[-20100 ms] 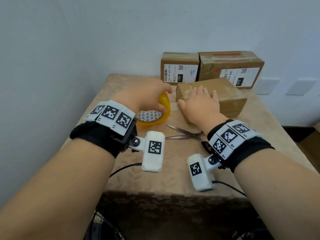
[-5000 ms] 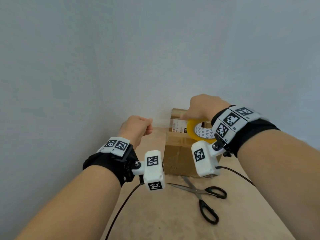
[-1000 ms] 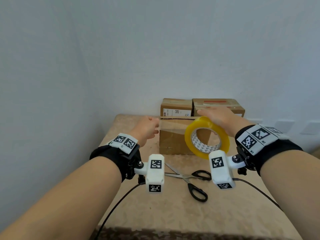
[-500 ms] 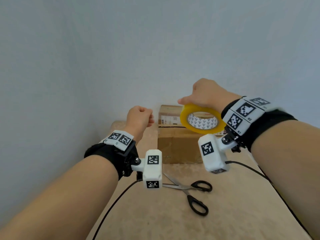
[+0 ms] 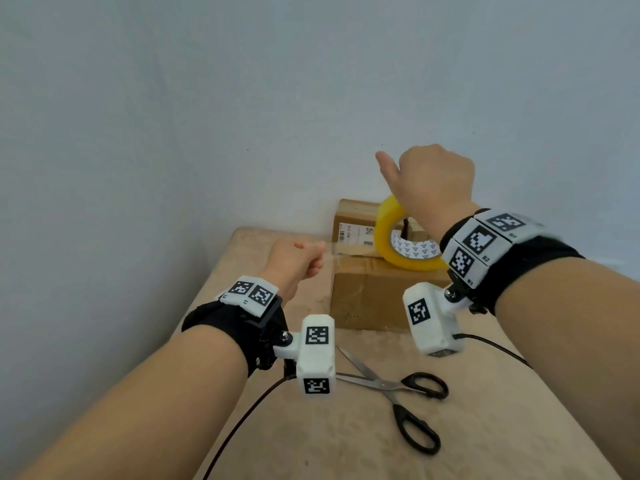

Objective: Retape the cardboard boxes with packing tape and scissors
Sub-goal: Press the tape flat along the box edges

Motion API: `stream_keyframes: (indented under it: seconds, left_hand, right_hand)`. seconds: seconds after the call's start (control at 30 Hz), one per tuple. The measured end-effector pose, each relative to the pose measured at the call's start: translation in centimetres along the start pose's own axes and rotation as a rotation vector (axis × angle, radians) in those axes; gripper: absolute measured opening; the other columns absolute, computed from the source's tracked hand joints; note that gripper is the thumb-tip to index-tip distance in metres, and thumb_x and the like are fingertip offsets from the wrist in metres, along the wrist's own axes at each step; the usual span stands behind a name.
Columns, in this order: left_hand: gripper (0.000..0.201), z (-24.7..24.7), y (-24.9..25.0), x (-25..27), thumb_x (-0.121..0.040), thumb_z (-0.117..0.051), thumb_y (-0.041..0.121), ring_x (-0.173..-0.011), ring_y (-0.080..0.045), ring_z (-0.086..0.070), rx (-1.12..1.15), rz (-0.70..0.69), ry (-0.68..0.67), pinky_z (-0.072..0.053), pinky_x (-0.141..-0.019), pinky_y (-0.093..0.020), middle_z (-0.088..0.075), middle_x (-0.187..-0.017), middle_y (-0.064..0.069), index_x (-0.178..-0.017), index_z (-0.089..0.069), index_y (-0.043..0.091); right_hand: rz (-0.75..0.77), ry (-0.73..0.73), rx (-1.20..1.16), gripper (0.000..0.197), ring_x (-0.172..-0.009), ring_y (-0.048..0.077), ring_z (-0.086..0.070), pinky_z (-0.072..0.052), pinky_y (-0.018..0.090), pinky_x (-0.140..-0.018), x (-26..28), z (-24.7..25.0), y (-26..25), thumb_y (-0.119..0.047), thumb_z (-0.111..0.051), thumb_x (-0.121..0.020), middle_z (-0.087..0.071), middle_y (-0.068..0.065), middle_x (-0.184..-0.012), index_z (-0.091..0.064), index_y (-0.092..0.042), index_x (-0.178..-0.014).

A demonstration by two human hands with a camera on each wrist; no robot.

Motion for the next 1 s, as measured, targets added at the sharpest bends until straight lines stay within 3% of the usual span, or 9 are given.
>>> stream_keyframes:
  seconds: [0.2,0.3,0.37,0.4,0.43,0.5,0.57,0.7,1.0]
  left_hand:
    - [0.021,-0.7,0.3,-0.6,-0.091,-0.059,0.007,-0.054,-0.01,-0.052,0.008,-0.035,0.034,-0.047,-0.05,-0.015,-0.053,-0.065,-0.004,-0.072,-0.051,0.01]
    - [0.018,-0.9,0.6,-1.0,-0.094,-0.056,0.009,-0.062,-0.013,-0.059,0.029,-0.08,0.054,-0.053,-0.062,-0.021,-0.055,-0.072,-0.005,-0.079,-0.047,0.01]
    - [0.018,-1.0,0.9,-0.9,-0.095,-0.054,0.01,-0.07,-0.014,-0.062,0.073,-0.104,0.055,-0.056,-0.073,-0.025,-0.053,-0.077,-0.005,-0.081,-0.044,0.011]
    - [0.018,-1.1,0.9,-0.9,-0.096,-0.053,0.01,-0.072,-0.015,-0.063,0.098,-0.104,0.045,-0.056,-0.076,-0.027,-0.052,-0.078,-0.005,-0.081,-0.043,0.011]
    - [0.019,-1.1,0.9,-0.8,-0.096,-0.051,0.01,-0.071,-0.016,-0.064,0.114,-0.098,0.031,-0.057,-0.076,-0.028,-0.051,-0.077,-0.005,-0.08,-0.041,0.011]
    - [0.021,-1.1,0.6,-0.6,-0.096,-0.05,0.008,-0.067,-0.015,-0.067,0.121,-0.081,0.019,-0.058,-0.073,-0.029,-0.05,-0.075,-0.004,-0.078,-0.04,0.012]
    - [0.023,-0.8,0.0,-0.7,-0.095,-0.051,0.006,-0.064,-0.016,-0.067,0.114,-0.059,0.03,-0.059,-0.065,-0.026,-0.051,-0.074,-0.006,-0.076,-0.041,0.011]
    - [0.02,-0.2,-1.1,-0.6,-0.094,-0.057,0.011,-0.06,-0.014,-0.061,0.102,-0.007,0.061,-0.055,-0.052,-0.018,-0.053,-0.075,-0.006,-0.078,-0.046,0.01]
    - [0.025,0.1,-1.7,-1.0,-0.089,-0.066,0.013,-0.038,-0.001,-0.048,0.046,0.038,0.058,-0.044,-0.041,-0.013,-0.05,-0.063,-0.001,-0.076,-0.044,0.013]
  right_hand:
    - [-0.037,-0.039,-0.043,0.073,-0.044,0.019,-0.034,-0.021,0.025,-0.049,0.7,-0.2,0.8,-0.064,-0.017,-0.096,-0.036,0.002,-0.051,-0.039,-0.011,-0.051]
    - [0.041,-0.021,0.01,0.069,-0.051,0.021,-0.039,-0.029,0.031,-0.064,1.6,-0.8,1.0,-0.056,-0.021,-0.097,-0.041,0.002,-0.051,-0.049,-0.01,-0.053]
    - [0.066,-0.026,0.043,0.059,-0.076,0.026,-0.053,-0.03,0.038,-0.077,2.3,-1.3,1.5,-0.053,-0.028,-0.094,-0.059,0.004,-0.068,-0.066,-0.014,-0.071]
    - [0.043,-0.049,0.015,0.052,-0.095,0.028,-0.053,-0.032,0.041,-0.083,2.6,-1.5,1.8,-0.053,-0.031,-0.093,-0.065,0.005,-0.089,-0.071,-0.02,-0.091]
    - [0.008,-0.094,-0.033,0.048,-0.109,0.03,-0.049,-0.033,0.044,-0.089,2.8,-1.6,1.9,-0.054,-0.034,-0.093,-0.063,0.005,-0.111,-0.068,-0.026,-0.111]
    - [-0.02,-0.184,-0.13,0.051,-0.119,0.032,-0.044,-0.037,0.048,-0.094,3.0,-1.7,1.8,-0.059,-0.036,-0.093,-0.051,0.007,-0.129,-0.056,-0.032,-0.131]
    - [0.022,-0.199,-0.142,0.056,-0.116,0.031,-0.049,-0.042,0.046,-0.091,3.1,-1.9,1.2,-0.064,-0.037,-0.092,-0.053,0.007,-0.125,-0.052,-0.029,-0.134]
    - [0.108,-0.106,-0.127,0.055,-0.086,0.025,-0.053,-0.04,0.037,-0.074,3.3,-1.8,-0.1,-0.067,-0.045,-0.088,-0.06,0.003,-0.096,-0.05,-0.018,-0.112]
    - [0.183,-0.115,-0.074,0.046,-0.094,0.026,-0.054,-0.035,0.037,-0.075,2.9,-2.2,-1.7,-0.06,-0.049,-0.089,-0.061,0.003,-0.097,-0.054,-0.019,-0.111]
Point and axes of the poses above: each hand's wrist, its own x-axis away from the middle knuckle, its own z-axis out of the back of the hand, y = z × x, the point moved 2 cm from there along -x, towards the middle knuckle
